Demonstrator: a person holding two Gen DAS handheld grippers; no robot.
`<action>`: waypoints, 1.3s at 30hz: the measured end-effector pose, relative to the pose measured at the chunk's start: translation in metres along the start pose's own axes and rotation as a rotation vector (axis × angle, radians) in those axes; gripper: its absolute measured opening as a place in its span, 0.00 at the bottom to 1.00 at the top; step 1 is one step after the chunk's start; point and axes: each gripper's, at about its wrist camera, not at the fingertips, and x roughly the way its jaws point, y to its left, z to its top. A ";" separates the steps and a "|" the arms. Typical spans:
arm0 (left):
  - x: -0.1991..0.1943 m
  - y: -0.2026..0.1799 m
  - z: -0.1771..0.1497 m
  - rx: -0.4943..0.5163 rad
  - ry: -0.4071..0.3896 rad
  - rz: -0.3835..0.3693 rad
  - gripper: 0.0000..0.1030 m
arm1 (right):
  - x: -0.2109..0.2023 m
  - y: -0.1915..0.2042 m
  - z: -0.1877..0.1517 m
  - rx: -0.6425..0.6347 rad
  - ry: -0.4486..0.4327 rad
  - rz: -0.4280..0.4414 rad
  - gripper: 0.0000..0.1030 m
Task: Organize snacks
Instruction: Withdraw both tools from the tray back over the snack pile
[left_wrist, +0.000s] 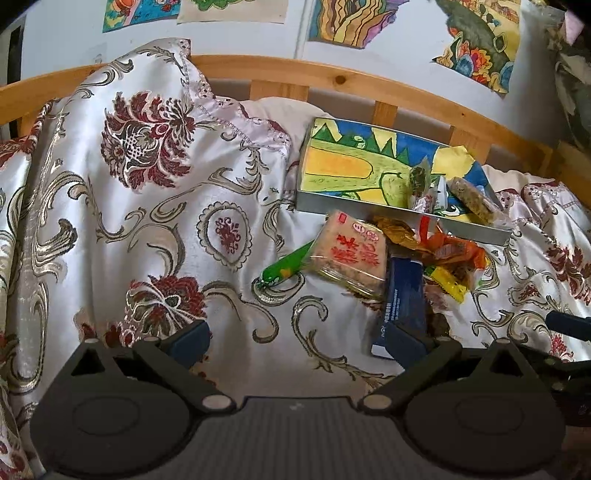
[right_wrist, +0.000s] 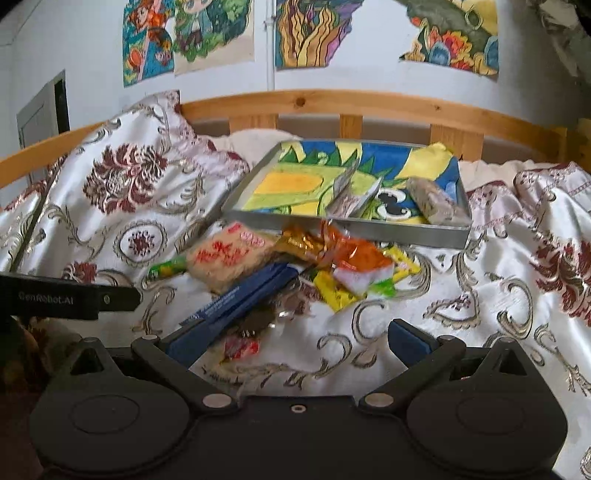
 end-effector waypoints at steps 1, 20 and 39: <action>0.000 0.000 0.000 0.003 0.001 0.003 1.00 | 0.002 0.000 -0.001 0.000 0.010 -0.004 0.99; 0.003 -0.006 0.000 0.037 0.012 0.037 1.00 | 0.017 -0.002 -0.003 0.017 0.100 -0.025 0.99; 0.037 -0.019 0.034 0.102 0.067 0.038 0.99 | 0.067 0.028 0.007 -0.171 0.145 -0.061 0.99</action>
